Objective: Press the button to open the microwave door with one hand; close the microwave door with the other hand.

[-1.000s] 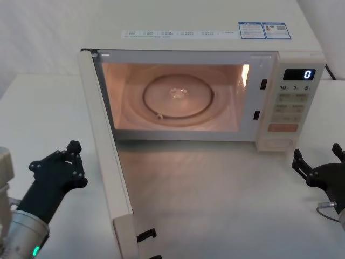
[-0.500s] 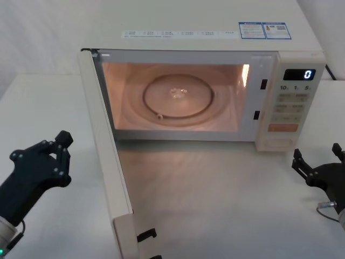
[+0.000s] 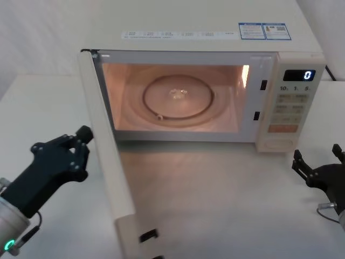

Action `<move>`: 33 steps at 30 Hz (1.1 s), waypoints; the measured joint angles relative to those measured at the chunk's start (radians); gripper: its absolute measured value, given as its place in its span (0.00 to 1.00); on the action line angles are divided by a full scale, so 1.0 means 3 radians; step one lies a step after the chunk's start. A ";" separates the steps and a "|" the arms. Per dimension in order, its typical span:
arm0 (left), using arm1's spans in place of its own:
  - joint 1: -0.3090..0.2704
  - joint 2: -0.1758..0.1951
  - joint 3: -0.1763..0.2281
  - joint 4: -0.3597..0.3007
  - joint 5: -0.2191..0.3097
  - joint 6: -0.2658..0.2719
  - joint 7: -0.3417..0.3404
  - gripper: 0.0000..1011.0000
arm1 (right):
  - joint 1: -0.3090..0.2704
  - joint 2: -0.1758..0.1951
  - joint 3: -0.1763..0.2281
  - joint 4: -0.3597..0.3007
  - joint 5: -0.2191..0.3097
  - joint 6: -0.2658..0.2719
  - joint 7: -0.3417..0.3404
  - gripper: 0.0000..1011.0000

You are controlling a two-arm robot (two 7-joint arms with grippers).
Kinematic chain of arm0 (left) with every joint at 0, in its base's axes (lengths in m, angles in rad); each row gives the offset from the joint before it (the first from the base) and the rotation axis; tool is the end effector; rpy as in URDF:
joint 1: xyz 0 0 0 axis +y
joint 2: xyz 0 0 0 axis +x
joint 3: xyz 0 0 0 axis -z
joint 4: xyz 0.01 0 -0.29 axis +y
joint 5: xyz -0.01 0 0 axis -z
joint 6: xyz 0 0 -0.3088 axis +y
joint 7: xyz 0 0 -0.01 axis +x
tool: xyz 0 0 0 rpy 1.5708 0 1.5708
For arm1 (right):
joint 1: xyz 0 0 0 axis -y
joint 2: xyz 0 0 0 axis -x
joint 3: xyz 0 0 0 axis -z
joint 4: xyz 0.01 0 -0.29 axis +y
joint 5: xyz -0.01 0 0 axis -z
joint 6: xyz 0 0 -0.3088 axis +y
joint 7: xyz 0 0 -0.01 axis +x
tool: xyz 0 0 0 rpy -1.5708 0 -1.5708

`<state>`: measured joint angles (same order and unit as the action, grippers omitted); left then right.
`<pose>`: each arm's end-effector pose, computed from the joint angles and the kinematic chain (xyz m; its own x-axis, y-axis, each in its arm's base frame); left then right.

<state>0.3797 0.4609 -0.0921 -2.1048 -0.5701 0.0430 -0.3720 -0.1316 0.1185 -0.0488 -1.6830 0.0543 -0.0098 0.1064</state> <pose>0.2269 0.0844 -0.2097 0.5157 0.8546 -0.0606 -0.8533 0.5059 -0.1266 0.2900 -0.0154 -0.3049 0.1684 -0.9842 0.0546 0.9856 0.1674 -0.0218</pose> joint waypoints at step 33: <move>-0.1372 -0.0150 0.1189 0.0503 0.0408 0.0386 0.0412 0.00 | 0.0000 0.0000 0.0000 0.0000 0.0000 0.0000 0.0000 0.99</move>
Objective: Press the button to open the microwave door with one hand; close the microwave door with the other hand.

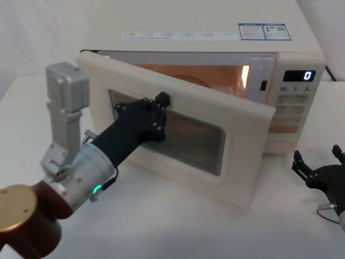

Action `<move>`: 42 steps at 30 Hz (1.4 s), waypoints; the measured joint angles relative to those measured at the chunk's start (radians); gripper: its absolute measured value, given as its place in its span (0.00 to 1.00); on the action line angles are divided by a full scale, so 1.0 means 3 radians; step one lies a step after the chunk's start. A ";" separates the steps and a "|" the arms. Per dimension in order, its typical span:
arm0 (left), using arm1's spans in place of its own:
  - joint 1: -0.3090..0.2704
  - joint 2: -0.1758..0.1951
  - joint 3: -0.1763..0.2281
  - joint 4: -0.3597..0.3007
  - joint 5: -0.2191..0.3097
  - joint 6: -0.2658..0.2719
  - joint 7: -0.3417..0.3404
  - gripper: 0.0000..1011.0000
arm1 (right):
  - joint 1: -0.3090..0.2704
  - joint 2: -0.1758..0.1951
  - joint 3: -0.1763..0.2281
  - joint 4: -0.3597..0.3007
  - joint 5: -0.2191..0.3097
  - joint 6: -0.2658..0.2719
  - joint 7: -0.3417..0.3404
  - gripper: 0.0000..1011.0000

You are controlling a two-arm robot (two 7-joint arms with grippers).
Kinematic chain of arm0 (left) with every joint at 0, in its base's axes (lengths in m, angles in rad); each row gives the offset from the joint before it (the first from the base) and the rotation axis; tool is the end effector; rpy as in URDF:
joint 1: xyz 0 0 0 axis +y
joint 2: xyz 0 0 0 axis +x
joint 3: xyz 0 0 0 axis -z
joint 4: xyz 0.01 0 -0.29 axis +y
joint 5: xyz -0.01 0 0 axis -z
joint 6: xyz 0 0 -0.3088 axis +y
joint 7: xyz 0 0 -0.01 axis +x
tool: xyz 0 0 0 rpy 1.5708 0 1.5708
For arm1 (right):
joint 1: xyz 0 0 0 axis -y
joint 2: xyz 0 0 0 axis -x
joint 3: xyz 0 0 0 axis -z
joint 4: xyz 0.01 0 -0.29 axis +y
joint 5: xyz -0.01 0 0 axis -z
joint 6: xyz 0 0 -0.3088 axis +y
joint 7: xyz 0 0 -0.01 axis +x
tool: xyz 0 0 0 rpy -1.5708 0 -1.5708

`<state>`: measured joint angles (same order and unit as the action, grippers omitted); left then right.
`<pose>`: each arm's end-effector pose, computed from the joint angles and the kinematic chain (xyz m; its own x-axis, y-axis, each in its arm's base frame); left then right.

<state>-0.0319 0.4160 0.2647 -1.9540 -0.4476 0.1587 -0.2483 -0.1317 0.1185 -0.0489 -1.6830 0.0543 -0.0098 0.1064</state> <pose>0.3051 -0.0014 -0.1894 0.6055 0.7958 0.0092 -0.7896 0.6021 -0.1183 0.2900 -0.0153 -0.3049 0.1685 -0.9842 0.0545 0.9856 0.1675 -0.0219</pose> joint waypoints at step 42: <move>-0.0612 -0.0743 0.0179 0.0654 0.0666 0.0347 0.0277 0.00 | 0.0000 0.0000 0.0000 0.0000 0.0000 0.0000 0.0000 0.99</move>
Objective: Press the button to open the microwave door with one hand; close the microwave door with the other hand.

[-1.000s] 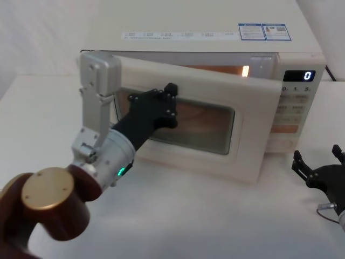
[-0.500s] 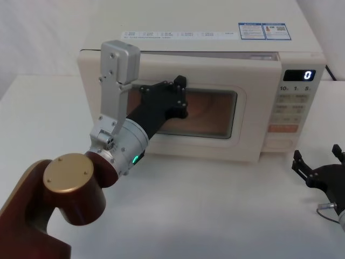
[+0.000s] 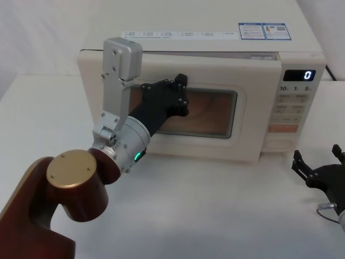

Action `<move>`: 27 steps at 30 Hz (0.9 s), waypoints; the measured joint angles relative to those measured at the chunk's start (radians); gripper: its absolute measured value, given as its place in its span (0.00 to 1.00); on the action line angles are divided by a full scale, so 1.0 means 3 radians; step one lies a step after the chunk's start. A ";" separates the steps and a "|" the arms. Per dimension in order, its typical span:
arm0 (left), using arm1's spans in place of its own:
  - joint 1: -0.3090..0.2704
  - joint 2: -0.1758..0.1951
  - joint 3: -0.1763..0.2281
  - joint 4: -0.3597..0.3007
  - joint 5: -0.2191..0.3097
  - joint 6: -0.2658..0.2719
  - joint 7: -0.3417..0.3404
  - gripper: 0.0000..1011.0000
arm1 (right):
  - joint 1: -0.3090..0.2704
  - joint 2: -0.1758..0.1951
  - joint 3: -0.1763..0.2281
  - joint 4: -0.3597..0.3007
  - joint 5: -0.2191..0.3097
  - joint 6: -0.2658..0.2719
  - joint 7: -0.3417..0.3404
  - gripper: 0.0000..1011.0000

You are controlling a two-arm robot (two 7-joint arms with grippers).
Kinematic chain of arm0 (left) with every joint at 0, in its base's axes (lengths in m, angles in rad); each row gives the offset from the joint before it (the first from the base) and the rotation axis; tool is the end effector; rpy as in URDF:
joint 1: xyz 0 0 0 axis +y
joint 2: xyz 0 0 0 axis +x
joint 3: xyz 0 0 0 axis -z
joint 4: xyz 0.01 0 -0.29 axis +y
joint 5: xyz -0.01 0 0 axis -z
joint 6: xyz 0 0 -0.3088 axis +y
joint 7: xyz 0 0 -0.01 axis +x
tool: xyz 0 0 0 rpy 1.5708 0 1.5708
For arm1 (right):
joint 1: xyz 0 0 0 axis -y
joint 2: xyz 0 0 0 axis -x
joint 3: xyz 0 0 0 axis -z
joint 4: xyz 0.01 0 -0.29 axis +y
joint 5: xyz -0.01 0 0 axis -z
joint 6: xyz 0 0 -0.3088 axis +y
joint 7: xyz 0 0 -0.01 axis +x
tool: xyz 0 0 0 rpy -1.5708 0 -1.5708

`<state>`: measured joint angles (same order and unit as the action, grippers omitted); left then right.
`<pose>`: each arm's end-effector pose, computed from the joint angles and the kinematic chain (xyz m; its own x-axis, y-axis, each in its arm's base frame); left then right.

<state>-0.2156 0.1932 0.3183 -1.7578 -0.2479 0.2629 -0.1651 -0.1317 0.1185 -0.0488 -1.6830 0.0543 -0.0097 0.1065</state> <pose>0.3568 -0.0538 -0.1862 0.5008 0.8653 0.0232 -0.8633 0.5012 -0.0600 0.2900 -0.0154 -0.3049 0.1685 -0.9842 0.0545 0.9856 0.1675 -0.0220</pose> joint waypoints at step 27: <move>-0.0077 -0.0125 -0.0038 0.0138 0.0069 0.0065 -0.0026 0.00 | 0.0000 0.0000 0.0000 0.0000 0.0000 0.0000 0.0000 0.99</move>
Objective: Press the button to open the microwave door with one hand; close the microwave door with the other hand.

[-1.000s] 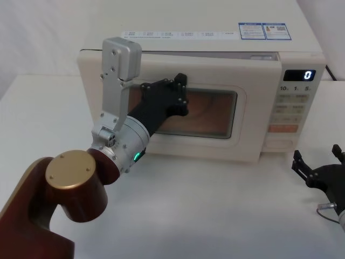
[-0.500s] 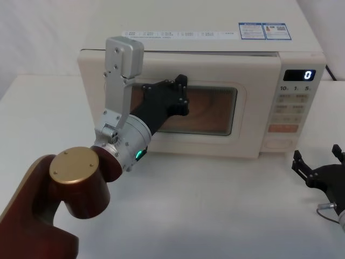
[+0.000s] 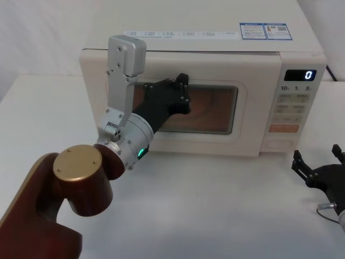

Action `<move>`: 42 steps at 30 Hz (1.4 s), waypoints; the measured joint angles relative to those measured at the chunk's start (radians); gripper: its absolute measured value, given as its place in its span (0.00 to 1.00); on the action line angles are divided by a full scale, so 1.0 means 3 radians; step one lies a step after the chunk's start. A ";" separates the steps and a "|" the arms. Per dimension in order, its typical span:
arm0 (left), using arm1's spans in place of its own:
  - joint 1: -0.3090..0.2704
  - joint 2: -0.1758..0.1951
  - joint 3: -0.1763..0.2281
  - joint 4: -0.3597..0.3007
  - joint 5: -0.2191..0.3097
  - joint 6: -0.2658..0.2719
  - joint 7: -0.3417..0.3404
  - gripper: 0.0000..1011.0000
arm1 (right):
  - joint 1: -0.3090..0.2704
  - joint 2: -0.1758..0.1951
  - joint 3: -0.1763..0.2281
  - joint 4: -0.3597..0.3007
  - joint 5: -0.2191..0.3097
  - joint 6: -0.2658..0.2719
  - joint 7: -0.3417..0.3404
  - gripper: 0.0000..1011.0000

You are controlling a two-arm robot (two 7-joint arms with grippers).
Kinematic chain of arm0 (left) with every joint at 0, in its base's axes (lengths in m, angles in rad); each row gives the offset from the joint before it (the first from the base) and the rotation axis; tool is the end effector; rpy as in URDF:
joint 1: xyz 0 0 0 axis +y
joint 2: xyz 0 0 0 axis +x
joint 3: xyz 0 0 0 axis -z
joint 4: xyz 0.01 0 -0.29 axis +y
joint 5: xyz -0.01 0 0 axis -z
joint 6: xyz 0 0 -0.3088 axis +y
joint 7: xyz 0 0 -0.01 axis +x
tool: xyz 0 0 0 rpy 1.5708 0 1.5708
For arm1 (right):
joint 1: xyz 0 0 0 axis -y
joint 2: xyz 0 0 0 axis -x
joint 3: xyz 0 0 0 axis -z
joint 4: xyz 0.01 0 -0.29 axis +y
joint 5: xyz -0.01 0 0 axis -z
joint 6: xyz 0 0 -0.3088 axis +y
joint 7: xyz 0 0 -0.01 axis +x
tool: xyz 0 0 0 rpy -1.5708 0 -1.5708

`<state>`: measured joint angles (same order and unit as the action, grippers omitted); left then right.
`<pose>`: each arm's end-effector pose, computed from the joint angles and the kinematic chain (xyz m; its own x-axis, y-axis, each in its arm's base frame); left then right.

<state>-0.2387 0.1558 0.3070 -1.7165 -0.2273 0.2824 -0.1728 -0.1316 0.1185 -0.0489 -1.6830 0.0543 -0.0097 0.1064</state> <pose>0.3661 -0.0584 -0.1874 0.4917 0.8708 0.0084 -0.8699 0.4916 -0.0396 0.2900 -0.0153 -0.3049 0.1685 -0.9842 0.0545 0.9856 0.1675 -0.0219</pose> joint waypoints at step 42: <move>0.0533 0.0178 -0.0151 -0.0643 -0.0102 0.0209 0.0019 0.00 | 0.0000 0.0000 0.0000 0.0000 0.0000 0.0000 0.0000 0.99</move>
<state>-0.0789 0.2092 0.2616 -1.9092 -0.2580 0.3451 -0.1672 -0.1316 0.1185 -0.0488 -1.6830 0.0543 -0.0098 0.1064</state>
